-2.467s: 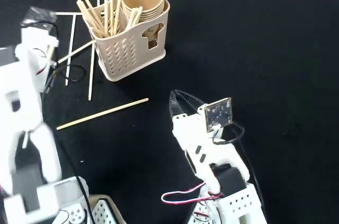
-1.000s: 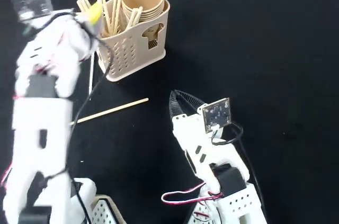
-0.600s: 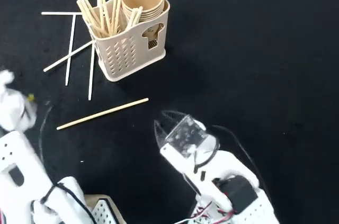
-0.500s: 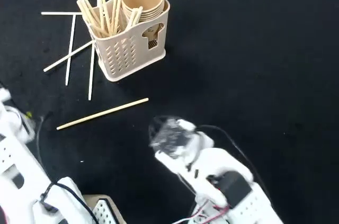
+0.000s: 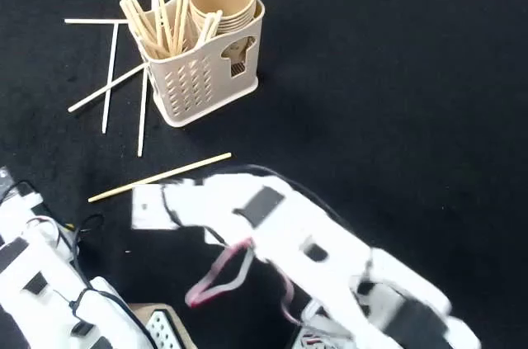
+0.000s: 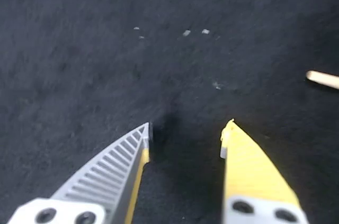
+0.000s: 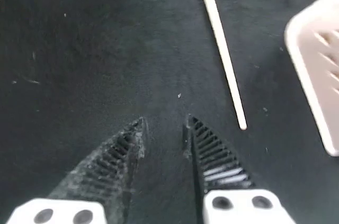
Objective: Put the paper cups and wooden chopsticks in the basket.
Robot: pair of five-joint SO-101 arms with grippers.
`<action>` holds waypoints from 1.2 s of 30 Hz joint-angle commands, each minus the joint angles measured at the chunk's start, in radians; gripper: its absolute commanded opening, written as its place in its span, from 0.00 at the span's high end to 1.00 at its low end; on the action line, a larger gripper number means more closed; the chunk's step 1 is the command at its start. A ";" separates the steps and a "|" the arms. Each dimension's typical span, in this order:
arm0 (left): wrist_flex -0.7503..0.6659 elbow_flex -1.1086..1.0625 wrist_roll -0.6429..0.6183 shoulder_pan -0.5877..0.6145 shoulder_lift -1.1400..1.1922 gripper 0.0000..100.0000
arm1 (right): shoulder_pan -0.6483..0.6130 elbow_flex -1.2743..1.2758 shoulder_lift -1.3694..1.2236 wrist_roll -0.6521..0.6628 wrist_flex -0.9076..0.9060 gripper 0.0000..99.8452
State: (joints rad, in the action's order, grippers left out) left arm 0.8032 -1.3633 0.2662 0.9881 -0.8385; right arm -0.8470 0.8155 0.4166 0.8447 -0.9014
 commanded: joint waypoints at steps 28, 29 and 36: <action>-0.034 -0.018 0.008 0.024 -0.018 0.78 | 0.014 -1.129 -1.035 0.103 -0.318 0.87; -0.034 -0.018 0.008 0.024 -0.018 0.78 | 0.012 -1.152 -1.059 0.103 -0.327 0.87; -0.034 -0.018 0.008 0.024 -0.018 0.78 | 0.014 -1.290 -1.179 0.103 -0.405 0.98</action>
State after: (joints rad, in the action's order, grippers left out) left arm 0.7787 -1.3832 0.2631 1.0081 -0.8401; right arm -0.8362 -0.4074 -0.7465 0.9367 -1.2743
